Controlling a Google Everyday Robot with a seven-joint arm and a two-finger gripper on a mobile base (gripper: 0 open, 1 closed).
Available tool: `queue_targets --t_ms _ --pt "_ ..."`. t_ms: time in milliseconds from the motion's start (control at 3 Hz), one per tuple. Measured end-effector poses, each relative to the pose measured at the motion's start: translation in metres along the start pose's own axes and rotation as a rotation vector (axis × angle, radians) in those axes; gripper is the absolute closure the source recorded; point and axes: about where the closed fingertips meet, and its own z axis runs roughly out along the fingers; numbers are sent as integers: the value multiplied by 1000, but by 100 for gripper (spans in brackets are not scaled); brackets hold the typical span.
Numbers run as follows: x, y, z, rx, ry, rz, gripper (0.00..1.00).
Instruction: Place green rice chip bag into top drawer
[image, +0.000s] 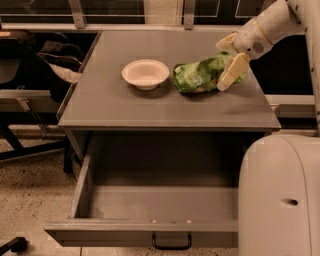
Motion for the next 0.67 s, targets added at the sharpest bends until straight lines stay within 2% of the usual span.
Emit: queue_targets --t_ms 333,667 --pt "3 1 10 -27 -43 -1 0" --pt "4 1 18 -47 -58 6 0"
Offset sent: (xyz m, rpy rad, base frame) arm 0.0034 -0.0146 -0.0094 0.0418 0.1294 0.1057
